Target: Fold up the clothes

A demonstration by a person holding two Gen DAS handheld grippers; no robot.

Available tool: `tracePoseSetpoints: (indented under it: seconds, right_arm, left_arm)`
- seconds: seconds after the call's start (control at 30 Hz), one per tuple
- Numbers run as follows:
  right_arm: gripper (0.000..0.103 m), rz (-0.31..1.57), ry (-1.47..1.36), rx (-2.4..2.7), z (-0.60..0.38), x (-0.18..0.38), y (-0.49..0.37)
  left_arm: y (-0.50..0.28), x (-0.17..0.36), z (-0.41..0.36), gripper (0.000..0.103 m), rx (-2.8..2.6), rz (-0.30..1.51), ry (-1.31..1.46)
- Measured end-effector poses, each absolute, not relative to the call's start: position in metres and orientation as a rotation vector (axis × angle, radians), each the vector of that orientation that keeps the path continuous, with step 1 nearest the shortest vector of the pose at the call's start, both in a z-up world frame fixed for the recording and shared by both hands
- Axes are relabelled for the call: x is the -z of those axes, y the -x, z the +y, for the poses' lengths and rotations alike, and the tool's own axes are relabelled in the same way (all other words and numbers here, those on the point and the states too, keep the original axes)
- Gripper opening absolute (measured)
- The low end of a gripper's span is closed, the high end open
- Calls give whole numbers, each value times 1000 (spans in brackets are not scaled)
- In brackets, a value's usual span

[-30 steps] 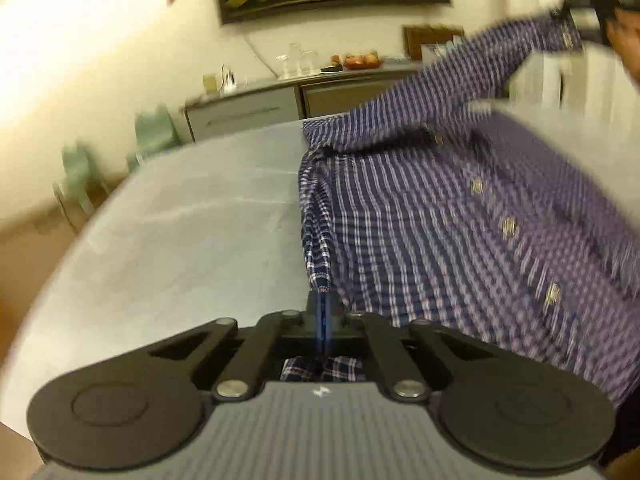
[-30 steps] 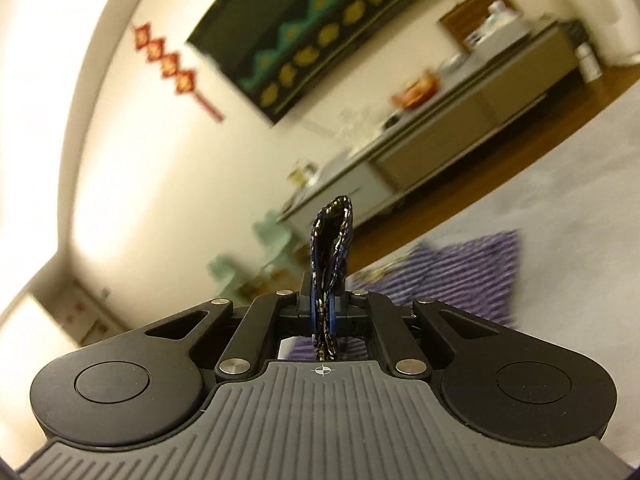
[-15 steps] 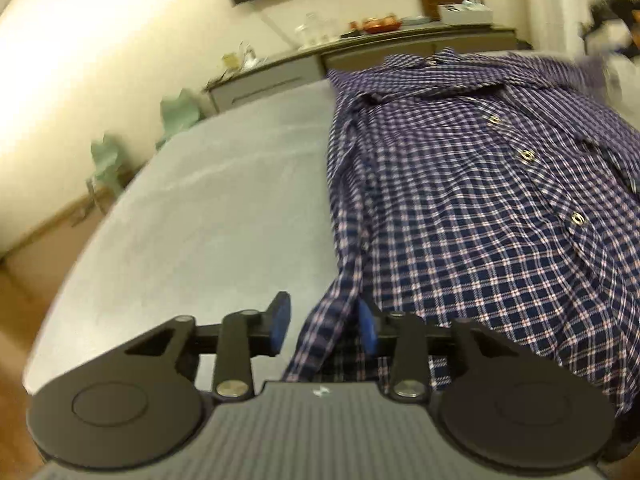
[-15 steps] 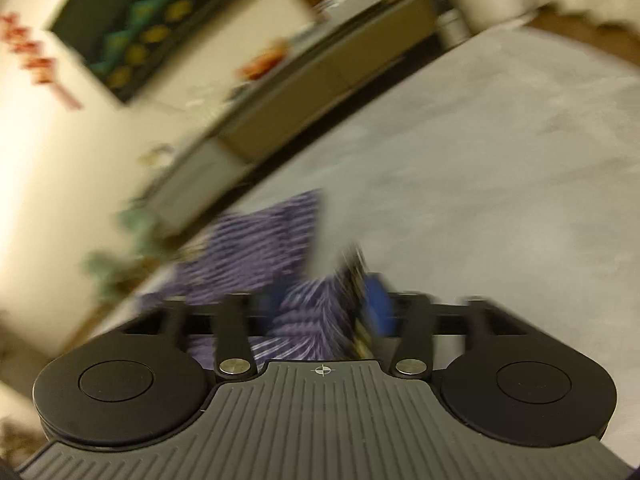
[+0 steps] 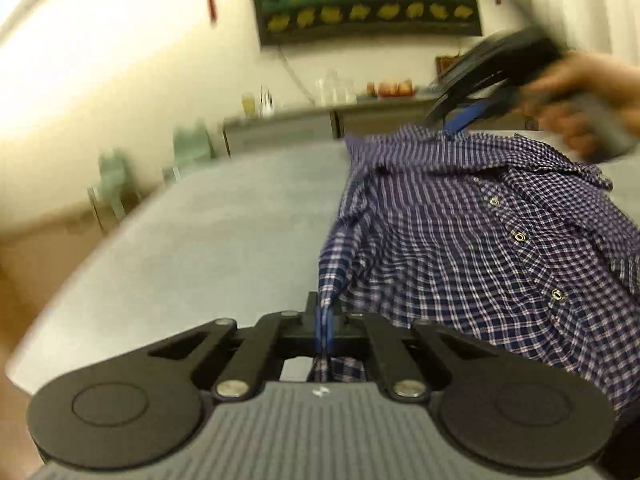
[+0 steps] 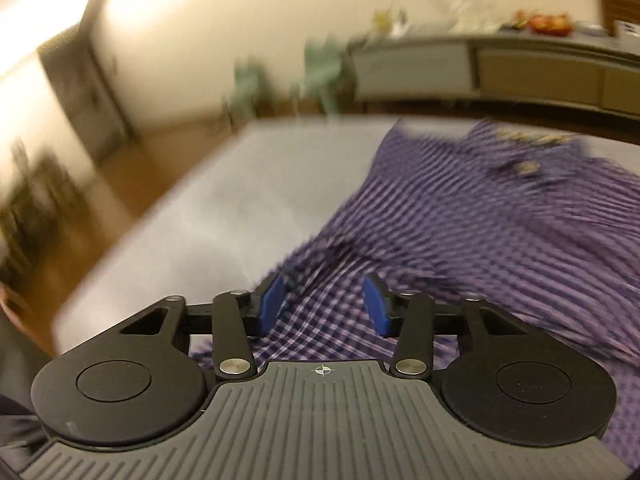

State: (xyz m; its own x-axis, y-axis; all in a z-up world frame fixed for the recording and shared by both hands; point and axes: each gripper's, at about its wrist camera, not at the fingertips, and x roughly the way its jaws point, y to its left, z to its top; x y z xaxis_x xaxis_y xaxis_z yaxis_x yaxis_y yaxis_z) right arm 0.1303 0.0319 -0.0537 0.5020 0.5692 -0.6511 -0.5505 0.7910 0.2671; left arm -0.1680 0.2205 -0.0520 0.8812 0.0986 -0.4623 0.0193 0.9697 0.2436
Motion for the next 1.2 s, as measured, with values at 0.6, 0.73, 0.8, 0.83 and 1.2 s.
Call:
tracePoseSetpoints:
  seconds: [0.6, 0.73, 0.8, 0.83, 1.2]
  right_arm:
    - [38, 931, -143, -348, 88, 121, -237]
    - [47, 957, -201, -325, 66, 117, -209]
    - [49, 901, -158, -324, 67, 105, -195]
    - [49, 873, -136, -324, 68, 99, -188]
    - [47, 925, 47, -471, 101, 124, -173]
  left_arm:
    - [186, 92, 202, 3, 137, 630, -482]
    - [192, 93, 200, 3, 177, 628, -511]
    - [193, 94, 198, 7, 182, 622, -533]
    - [194, 94, 196, 10, 181, 613, -540]
    - [214, 82, 199, 11, 297, 534, -480]
